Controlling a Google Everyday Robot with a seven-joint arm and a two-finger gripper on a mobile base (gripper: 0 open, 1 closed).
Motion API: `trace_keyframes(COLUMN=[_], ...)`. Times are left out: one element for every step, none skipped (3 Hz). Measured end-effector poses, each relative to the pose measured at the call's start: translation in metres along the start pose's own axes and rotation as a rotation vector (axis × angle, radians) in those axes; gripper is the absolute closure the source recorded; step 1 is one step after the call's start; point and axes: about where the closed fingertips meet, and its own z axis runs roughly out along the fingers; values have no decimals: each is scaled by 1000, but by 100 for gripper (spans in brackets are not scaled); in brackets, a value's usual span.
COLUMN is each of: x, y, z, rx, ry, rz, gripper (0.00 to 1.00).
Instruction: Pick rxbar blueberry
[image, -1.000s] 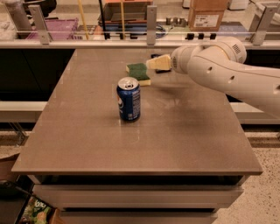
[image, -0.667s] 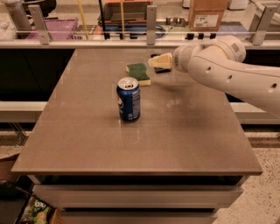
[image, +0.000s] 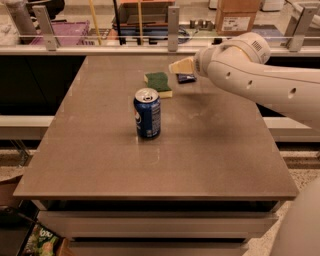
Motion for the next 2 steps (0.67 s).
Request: trace_keyframes(x=[3,8], y=[7,9], z=[8,14], rx=[21,58], ry=[41,88], rz=[-45,-91], gripper=[0,0])
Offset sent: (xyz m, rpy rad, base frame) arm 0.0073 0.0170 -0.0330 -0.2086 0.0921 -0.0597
